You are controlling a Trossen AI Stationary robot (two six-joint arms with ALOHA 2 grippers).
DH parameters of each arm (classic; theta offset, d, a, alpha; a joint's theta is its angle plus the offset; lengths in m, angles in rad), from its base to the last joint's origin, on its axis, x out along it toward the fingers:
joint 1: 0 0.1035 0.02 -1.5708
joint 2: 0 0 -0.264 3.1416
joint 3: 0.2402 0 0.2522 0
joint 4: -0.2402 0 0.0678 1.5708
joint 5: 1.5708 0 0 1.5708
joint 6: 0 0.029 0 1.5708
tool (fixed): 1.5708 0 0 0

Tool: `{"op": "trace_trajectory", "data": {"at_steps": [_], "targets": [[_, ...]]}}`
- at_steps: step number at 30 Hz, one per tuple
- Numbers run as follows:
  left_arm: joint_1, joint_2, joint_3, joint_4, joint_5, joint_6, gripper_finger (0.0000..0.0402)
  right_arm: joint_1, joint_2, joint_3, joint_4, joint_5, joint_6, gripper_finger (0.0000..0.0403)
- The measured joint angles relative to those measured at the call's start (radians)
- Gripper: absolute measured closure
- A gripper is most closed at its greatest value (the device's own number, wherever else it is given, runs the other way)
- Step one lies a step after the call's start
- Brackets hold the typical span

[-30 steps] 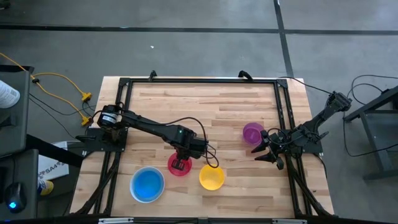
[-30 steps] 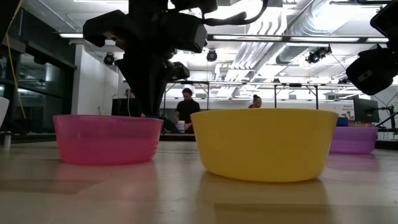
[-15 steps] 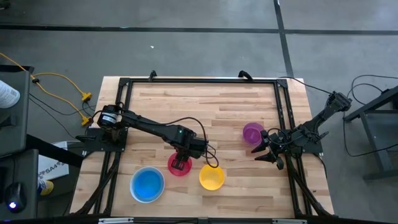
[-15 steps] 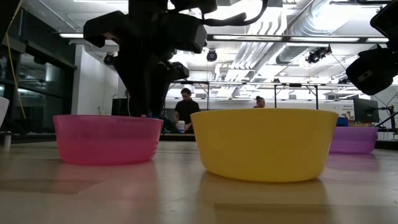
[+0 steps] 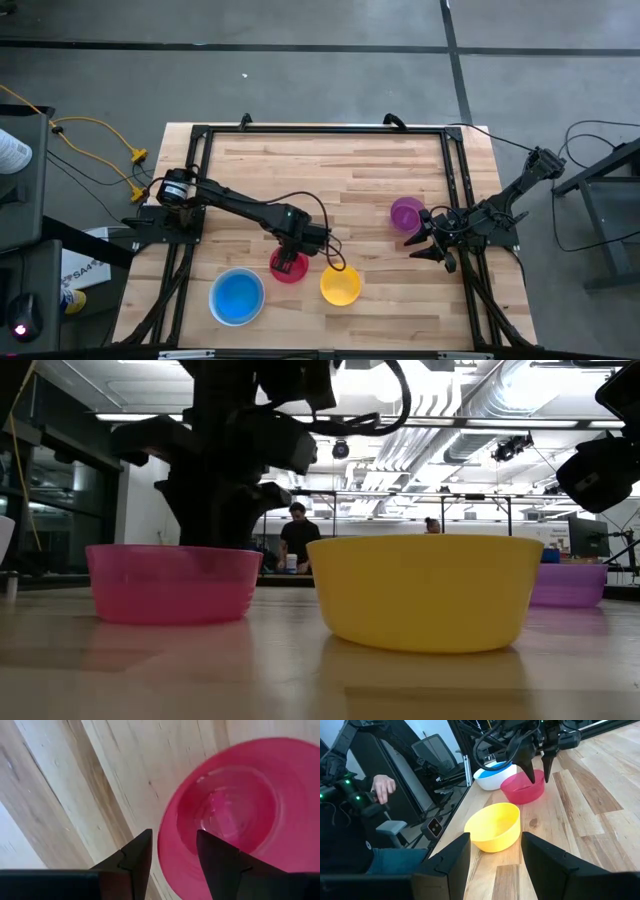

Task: Nest bowls inside each other
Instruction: Stack the pink bowl on the blue bowl

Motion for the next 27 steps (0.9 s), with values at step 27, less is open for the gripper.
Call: {"op": "trace_trajectory", "data": {"at_steps": [27], "targets": [[0.0, 0.0, 0.036, -0.003, -0.003, -0.001, 0.0326, 0.0, 0.0, 0.0, 0.0, 0.008, 0.0, 0.0233]]}}
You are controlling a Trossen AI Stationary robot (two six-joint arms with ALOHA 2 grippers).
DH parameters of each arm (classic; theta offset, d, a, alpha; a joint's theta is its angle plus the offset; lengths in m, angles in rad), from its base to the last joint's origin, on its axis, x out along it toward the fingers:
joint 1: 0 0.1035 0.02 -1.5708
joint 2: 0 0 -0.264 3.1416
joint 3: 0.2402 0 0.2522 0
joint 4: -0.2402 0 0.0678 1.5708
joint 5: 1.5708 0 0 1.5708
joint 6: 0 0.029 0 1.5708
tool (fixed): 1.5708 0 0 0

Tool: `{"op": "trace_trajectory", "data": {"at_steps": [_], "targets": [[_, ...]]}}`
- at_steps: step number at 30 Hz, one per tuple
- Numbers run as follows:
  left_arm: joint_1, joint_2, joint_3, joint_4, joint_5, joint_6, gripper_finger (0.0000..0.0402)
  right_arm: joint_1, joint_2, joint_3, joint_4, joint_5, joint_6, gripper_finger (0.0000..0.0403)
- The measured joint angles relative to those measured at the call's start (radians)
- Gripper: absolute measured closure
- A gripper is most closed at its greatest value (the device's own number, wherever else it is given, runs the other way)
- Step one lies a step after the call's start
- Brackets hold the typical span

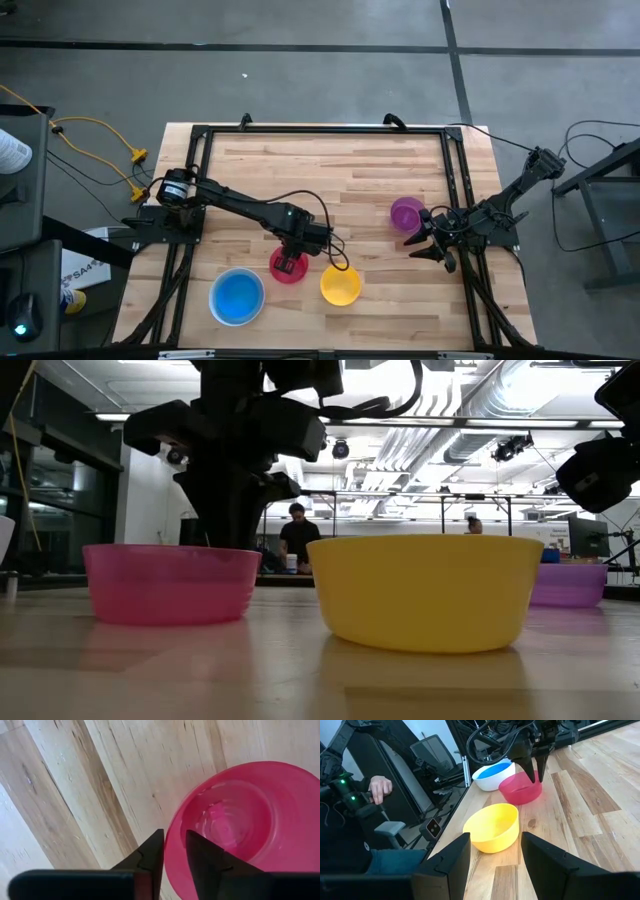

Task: Nest bowls inside each other
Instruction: Stack the pink bowl on the blue bowl

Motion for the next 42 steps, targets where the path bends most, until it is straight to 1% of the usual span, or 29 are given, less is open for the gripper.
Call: {"op": "trace_trajectory", "data": {"at_steps": [9, 14, 29, 36, 42], "targets": [[0.0, 0.0, 0.0, 0.0, 0.0, 0.0, 0.036, 0.0, 0.0, 0.0, 0.0, 0.0, 0.0, 0.0233], [0.0, 0.0, 0.0, -0.007, 0.004, 0.0, 0.0395, 0.0, 0.0, 0.0, 0.0, 0.0, 0.0, 0.0233], [0.0, 0.0, 0.002, -0.011, 0.003, -0.014, 0.04, 0.0, 0.0, 0.0, 0.0, -0.001, 0.0, 0.0233], [0.0, 0.0, 0.088, -0.127, -0.02, -0.023, 0.0401, 0.0, 0.0, 0.0, 0.0, -0.001, 0.0, 0.0233], [-0.025, 0.0, 0.206, -0.231, -0.018, -0.023, 0.0401, 0.0, 0.0, 0.0, 0.0, -0.002, 0.0, 0.0233]]}}
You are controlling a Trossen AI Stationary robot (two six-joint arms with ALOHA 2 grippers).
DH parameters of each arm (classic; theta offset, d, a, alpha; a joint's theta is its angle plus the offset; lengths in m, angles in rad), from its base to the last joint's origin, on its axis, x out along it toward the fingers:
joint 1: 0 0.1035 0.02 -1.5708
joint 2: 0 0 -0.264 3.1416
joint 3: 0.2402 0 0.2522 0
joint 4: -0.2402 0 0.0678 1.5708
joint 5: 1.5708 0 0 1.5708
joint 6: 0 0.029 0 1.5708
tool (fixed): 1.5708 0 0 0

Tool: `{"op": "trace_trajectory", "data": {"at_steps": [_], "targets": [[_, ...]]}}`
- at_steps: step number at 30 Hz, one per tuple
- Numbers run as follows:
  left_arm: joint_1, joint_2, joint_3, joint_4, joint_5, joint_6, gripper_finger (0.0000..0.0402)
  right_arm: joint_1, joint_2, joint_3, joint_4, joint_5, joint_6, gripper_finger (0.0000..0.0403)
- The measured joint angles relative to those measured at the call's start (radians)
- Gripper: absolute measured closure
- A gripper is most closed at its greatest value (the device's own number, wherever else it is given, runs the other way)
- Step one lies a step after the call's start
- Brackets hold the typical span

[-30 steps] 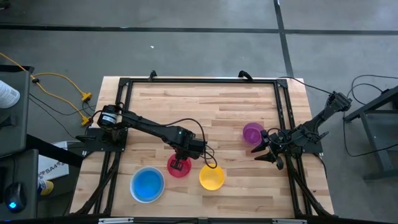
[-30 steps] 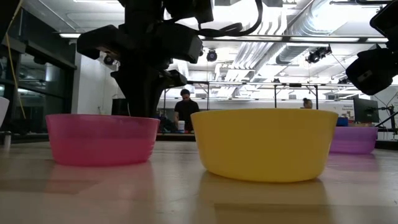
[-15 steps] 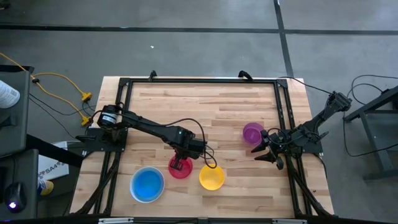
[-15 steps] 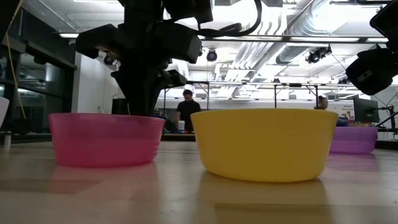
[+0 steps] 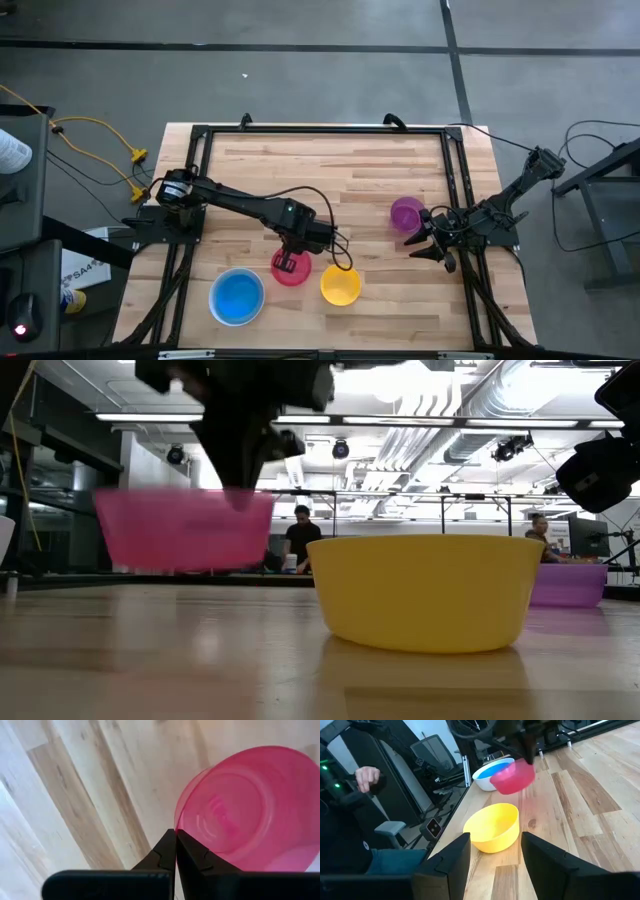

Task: Nest bowls inside each other
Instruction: Stack the pink bowl on the blue bowl

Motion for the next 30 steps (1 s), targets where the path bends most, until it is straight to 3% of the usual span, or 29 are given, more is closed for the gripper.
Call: {"op": "trace_trajectory", "data": {"at_steps": [7, 30], "targets": [[-0.086, 0.0, 0.077, -0.112, -0.001, -0.013, 0.0401, 0.0, 0.0, 0.0, 0.0, -0.001, 0.0, 0.0233], [-0.286, -0.001, 0.078, -0.269, -0.032, -0.218, 0.0401, 0.0, 0.0, 0.0, 0.017, 0.001, 0.03, 0.0233]]}}
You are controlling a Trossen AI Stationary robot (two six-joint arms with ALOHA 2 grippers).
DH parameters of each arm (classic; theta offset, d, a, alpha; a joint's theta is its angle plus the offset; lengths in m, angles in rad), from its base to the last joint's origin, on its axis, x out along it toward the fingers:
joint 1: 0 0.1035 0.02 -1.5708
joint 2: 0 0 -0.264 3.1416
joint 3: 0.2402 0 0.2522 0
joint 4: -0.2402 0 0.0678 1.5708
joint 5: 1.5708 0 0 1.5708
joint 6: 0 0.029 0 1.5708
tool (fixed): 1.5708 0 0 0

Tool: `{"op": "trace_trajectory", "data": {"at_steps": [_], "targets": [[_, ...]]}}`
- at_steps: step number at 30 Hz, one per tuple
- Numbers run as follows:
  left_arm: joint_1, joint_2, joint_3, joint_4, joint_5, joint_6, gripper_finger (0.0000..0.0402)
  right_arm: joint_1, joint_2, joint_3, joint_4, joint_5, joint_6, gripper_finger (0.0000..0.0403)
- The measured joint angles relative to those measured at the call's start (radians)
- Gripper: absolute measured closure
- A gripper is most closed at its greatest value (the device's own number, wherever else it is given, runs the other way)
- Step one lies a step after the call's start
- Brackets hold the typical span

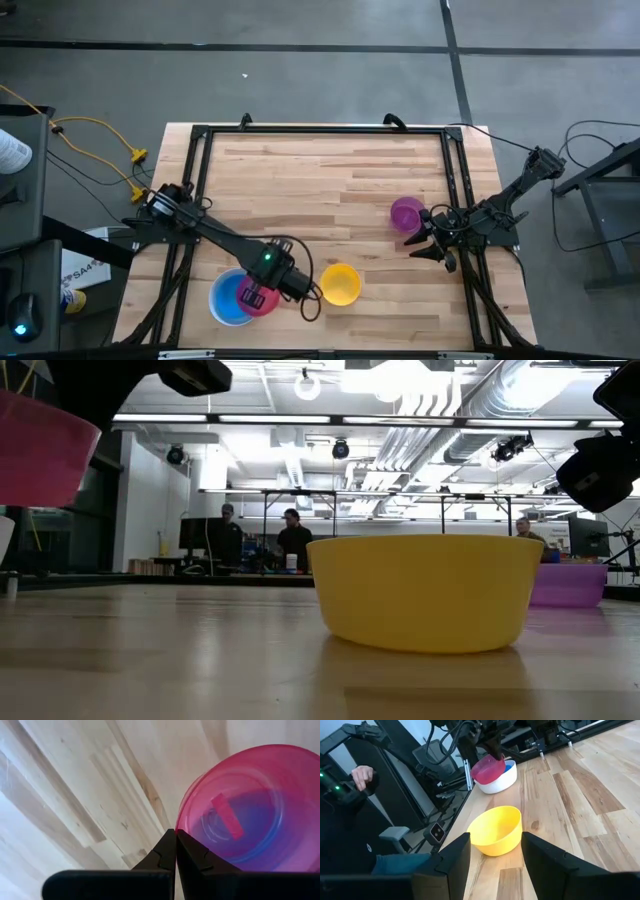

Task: Nest bowls inside each other
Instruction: Stack the pink bowl on the blue bowl

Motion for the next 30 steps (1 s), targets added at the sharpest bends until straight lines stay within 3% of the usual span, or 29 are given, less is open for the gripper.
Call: {"op": "trace_trajectory", "data": {"at_steps": [13, 30], "targets": [[-0.065, 0.0, 0.0, -0.045, -0.023, -0.097, 0.0401, 0.0, 0.0, 0.0, 0.046, 0.0, 0.0, 0.0233], [-0.117, -0.132, -0.038, -0.024, -0.083, -0.231, 0.0401, 0.0, 0.0, 0.0, 0.065, -0.001, 0.052, 0.0233]]}}
